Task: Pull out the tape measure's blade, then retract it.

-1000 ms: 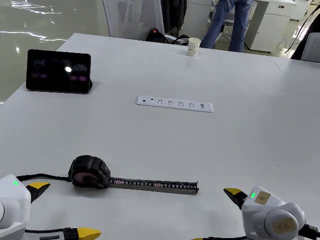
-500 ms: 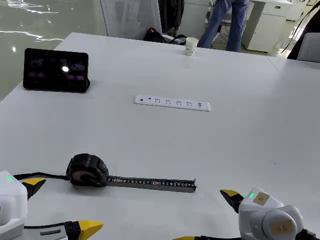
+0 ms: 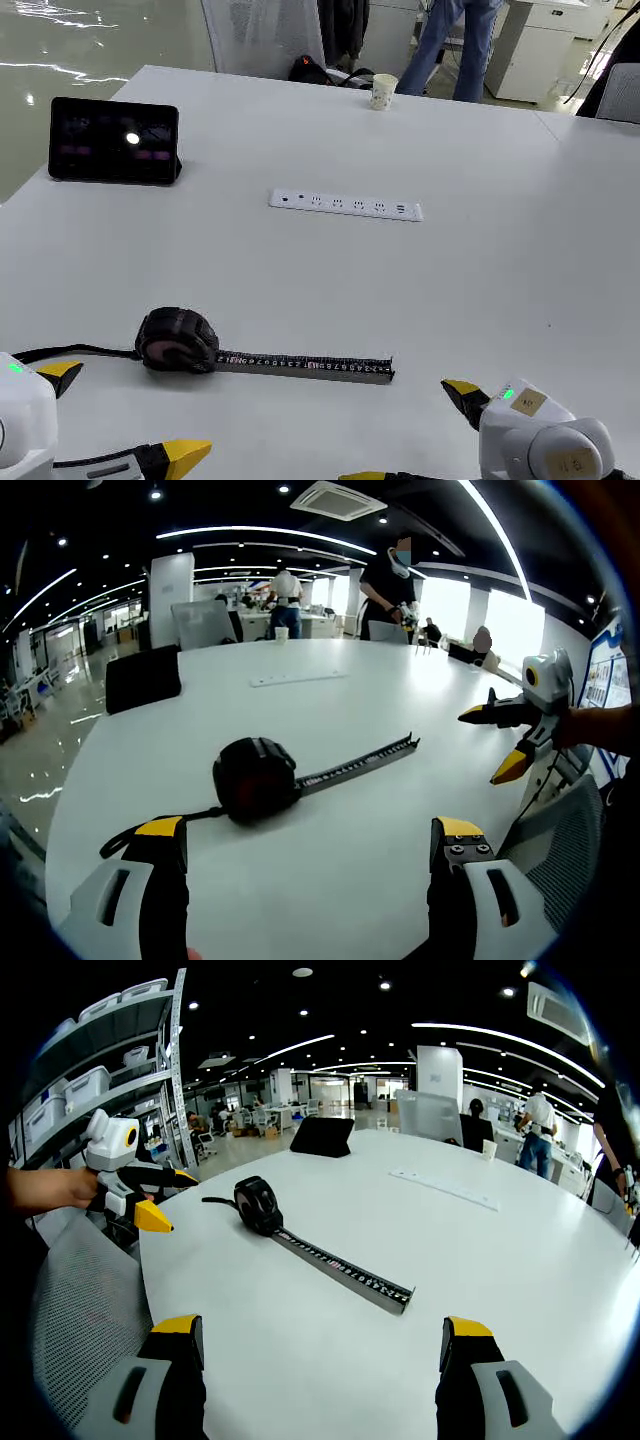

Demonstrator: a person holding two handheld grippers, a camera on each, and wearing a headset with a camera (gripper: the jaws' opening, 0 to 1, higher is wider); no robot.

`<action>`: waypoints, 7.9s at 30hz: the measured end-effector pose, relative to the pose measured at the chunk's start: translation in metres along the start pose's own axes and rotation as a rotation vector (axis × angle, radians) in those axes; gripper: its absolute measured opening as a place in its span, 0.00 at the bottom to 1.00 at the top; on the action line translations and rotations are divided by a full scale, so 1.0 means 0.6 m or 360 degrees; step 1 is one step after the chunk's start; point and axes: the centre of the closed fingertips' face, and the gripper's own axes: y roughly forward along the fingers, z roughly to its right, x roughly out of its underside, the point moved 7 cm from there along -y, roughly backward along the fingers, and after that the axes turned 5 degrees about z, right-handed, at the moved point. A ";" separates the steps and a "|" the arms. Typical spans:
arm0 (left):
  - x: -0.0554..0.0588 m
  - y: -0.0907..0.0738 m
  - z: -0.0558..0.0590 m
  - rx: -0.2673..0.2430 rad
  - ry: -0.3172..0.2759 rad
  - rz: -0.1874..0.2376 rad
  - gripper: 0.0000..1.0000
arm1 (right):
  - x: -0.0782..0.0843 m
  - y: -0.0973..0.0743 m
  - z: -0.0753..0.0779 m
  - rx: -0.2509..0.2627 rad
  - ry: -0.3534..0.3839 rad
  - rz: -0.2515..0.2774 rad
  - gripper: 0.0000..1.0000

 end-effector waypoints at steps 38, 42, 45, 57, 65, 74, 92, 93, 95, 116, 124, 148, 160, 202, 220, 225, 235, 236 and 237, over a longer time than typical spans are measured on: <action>-0.004 0.022 0.008 -0.0076 -0.0029 0.0012 0.99 | 0.001 0.006 0.007 -0.0101 -0.0038 -0.0009 0.99; -0.002 0.029 0.009 -0.0108 -0.0060 0.0019 0.99 | 0.005 0.010 0.016 -0.0146 -0.0114 -0.0055 0.96; 0.000 0.035 0.006 -0.0145 -0.0070 0.0025 0.99 | 0.004 0.013 0.022 -0.0161 -0.0117 -0.0054 0.95; 0.001 0.061 -0.006 -0.0221 -0.0123 0.0018 0.95 | 0.011 0.031 0.049 -0.0281 -0.0166 -0.0080 0.85; -0.006 0.078 -0.015 -0.0263 -0.0131 0.0025 0.93 | 0.018 0.042 0.069 -0.0355 -0.0263 -0.0130 0.76; -0.004 0.097 -0.022 -0.0293 -0.0142 0.0016 0.92 | 0.021 0.058 0.097 -0.0410 -0.0351 -0.0173 0.68; -0.009 0.130 -0.046 -0.0376 -0.0212 -0.0003 0.82 | 0.018 0.087 0.131 -0.0527 -0.0507 -0.0255 0.52; -0.009 0.131 -0.048 -0.0380 -0.0216 -0.0005 0.81 | 0.018 0.088 0.132 -0.0532 -0.0512 -0.0263 0.51; -0.008 0.135 -0.050 -0.0386 -0.0230 -0.0010 0.79 | 0.016 0.091 0.133 -0.0550 -0.0535 -0.0274 0.49; -0.008 0.160 -0.074 -0.0487 -0.0330 -0.0067 0.65 | 0.011 0.129 0.153 -0.0671 -0.0621 -0.0358 0.37; -0.014 0.168 -0.082 -0.0516 -0.0353 -0.0073 0.61 | 0.013 0.138 0.162 -0.0720 -0.0604 -0.0383 0.29; -0.016 0.186 -0.080 -0.0544 -0.0388 -0.0159 0.62 | 0.021 0.152 0.178 -0.0742 -0.0695 -0.0411 0.13; -0.014 0.187 -0.081 -0.0556 -0.0374 -0.0164 0.62 | 0.026 0.153 0.179 -0.0760 -0.0697 -0.0415 0.11; -0.013 0.188 -0.085 -0.0546 -0.0363 -0.0249 0.56 | 0.020 0.154 0.173 -0.0769 -0.0745 -0.0454 0.11; -0.012 0.185 -0.084 -0.0524 -0.0391 -0.0247 0.56 | 0.025 0.170 0.185 -0.0778 -0.0786 -0.0477 0.11; -0.012 0.184 -0.085 -0.0520 -0.0394 -0.0248 0.56 | 0.024 0.179 0.182 -0.0787 -0.0787 -0.0472 0.11; -0.012 0.182 -0.086 -0.0512 -0.0402 -0.0240 0.57 | 0.019 0.190 0.167 -0.0804 -0.0794 -0.0466 0.11; -0.012 0.182 -0.086 -0.0510 -0.0407 -0.0242 0.57 | 0.018 0.191 0.165 -0.0806 -0.0794 -0.0466 0.11; -0.012 0.181 -0.087 -0.0508 -0.0411 -0.0244 0.57 | 0.017 0.193 0.163 -0.0808 -0.0796 -0.0463 0.11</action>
